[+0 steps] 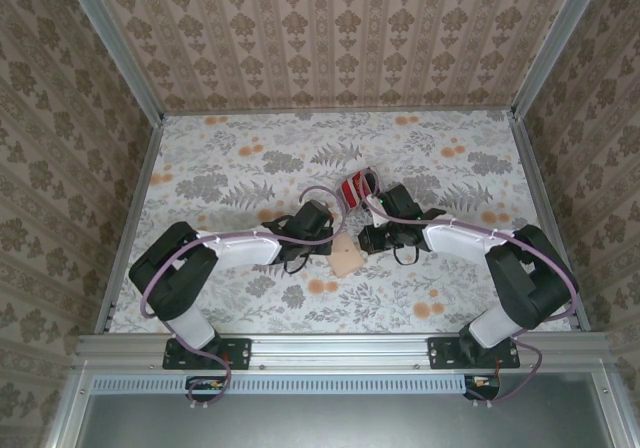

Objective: Put the credit cards into the card holder

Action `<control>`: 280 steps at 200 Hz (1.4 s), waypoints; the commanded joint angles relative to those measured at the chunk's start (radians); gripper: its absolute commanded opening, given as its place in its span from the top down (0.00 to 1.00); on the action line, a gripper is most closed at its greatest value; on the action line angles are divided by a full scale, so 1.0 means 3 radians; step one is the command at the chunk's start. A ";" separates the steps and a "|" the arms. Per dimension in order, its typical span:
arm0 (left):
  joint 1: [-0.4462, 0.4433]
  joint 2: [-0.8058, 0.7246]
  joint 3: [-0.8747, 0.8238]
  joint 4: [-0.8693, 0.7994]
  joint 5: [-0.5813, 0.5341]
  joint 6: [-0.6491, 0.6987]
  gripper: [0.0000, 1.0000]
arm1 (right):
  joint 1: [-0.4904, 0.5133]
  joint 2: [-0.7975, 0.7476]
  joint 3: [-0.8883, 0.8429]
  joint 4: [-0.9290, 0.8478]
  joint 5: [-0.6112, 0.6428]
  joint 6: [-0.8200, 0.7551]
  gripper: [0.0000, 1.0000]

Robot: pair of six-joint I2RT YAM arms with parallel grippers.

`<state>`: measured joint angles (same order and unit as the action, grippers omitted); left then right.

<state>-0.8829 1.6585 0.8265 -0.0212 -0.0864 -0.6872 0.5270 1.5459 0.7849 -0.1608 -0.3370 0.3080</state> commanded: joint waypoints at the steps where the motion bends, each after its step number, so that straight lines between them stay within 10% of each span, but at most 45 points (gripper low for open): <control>1: -0.0032 0.0068 0.0106 -0.0032 -0.0007 0.0075 1.00 | 0.0090 -0.0065 0.0091 -0.0004 -0.0085 -0.0113 0.91; 280: -0.0035 -0.0490 -0.0570 0.0129 0.0158 -0.0406 0.95 | 0.0168 0.0251 0.0249 -0.0122 -0.0126 -0.0132 0.90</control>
<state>-0.8898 1.5291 0.6872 -0.0181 -0.0937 -0.7582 0.5678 1.6142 0.8371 -0.1635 -0.3965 0.2893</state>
